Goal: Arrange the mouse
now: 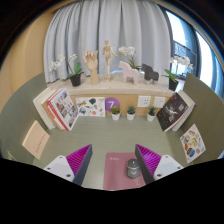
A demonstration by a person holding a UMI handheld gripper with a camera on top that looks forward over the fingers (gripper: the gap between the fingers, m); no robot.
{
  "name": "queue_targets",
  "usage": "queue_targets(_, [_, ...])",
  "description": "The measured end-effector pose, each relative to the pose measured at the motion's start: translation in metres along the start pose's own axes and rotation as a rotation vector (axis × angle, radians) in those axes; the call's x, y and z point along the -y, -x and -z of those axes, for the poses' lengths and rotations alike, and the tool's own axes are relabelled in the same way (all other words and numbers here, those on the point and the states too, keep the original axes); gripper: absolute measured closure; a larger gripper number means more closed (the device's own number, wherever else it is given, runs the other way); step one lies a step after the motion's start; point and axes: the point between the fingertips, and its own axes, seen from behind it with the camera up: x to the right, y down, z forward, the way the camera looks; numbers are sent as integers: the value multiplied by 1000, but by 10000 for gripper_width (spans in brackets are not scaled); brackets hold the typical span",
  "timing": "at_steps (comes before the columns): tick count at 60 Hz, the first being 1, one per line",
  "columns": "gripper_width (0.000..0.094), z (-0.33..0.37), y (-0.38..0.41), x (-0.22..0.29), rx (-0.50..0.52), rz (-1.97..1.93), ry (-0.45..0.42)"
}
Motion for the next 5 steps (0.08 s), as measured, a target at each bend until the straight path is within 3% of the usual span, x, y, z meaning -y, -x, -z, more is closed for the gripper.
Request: queue_targets(5, [65, 3, -2, 2, -4, -4, -19])
